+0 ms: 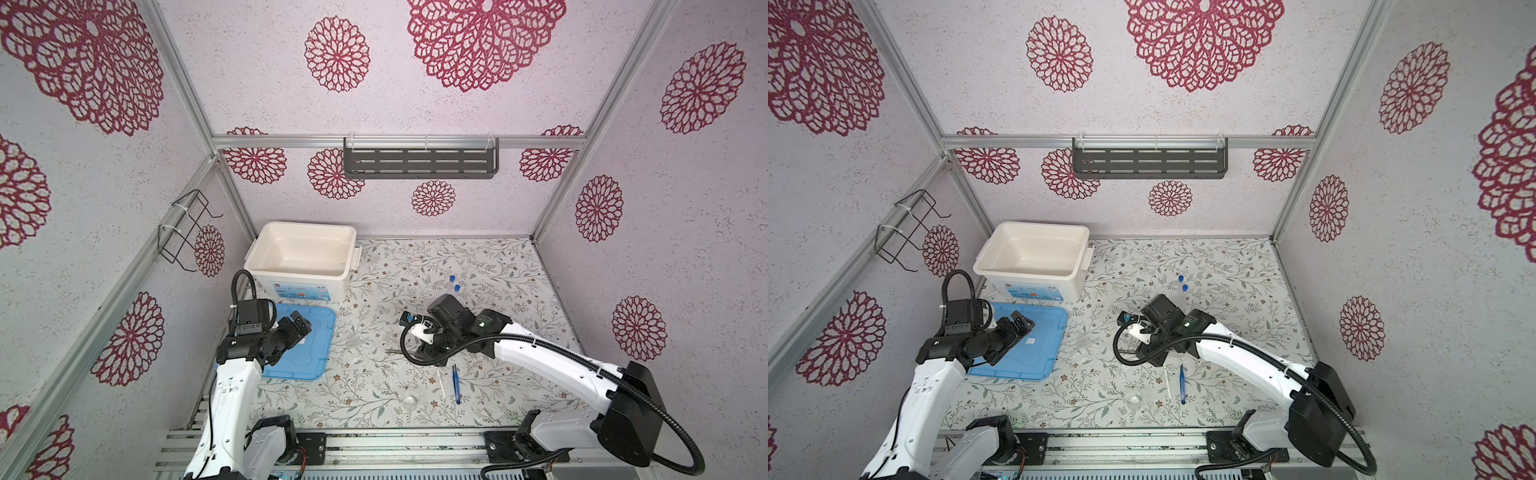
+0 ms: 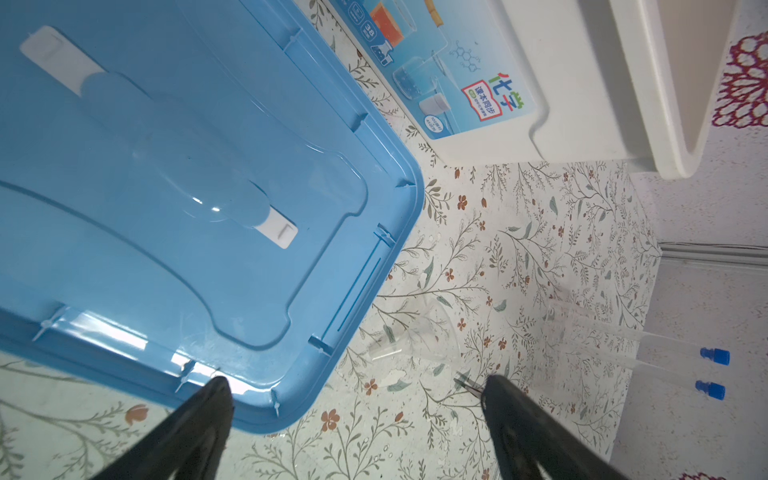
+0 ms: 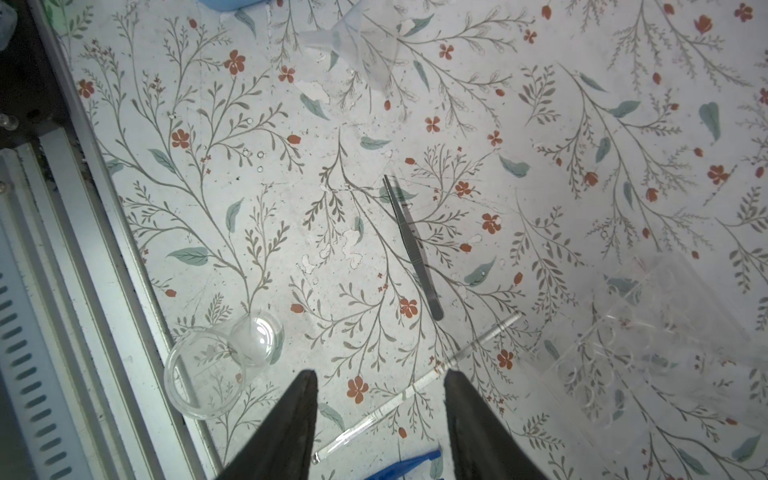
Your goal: Organize the chemistry lab equipment
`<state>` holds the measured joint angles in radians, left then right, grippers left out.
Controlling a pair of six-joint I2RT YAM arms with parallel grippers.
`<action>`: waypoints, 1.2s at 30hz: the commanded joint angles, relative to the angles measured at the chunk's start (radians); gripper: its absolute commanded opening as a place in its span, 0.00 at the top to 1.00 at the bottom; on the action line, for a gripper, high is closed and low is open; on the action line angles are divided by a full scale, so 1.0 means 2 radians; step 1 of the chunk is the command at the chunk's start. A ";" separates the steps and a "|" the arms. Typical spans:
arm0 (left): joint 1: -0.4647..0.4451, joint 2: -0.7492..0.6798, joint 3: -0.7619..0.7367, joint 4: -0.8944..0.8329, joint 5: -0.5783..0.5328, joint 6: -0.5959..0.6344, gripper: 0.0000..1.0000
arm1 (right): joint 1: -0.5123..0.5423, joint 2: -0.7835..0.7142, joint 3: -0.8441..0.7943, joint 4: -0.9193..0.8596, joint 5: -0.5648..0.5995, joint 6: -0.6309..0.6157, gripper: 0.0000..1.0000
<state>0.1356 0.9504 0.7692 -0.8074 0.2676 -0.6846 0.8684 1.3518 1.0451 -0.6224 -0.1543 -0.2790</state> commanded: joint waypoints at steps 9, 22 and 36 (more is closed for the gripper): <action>-0.004 -0.005 0.005 -0.017 0.027 -0.013 0.01 | 0.021 0.022 0.014 -0.007 -0.005 -0.034 0.46; -0.070 -0.024 0.003 -0.021 0.006 -0.049 0.02 | 0.024 0.021 0.006 0.005 -0.006 -0.013 0.46; -0.169 0.069 0.125 -0.017 -0.098 -0.008 0.02 | 0.027 -0.101 -0.116 0.140 0.085 0.183 0.46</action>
<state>-0.1864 1.0340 0.9424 -0.8577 0.1329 -0.7502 0.9195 1.1927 0.8326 -0.4030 -0.0410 -0.0387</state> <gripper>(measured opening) 0.984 0.542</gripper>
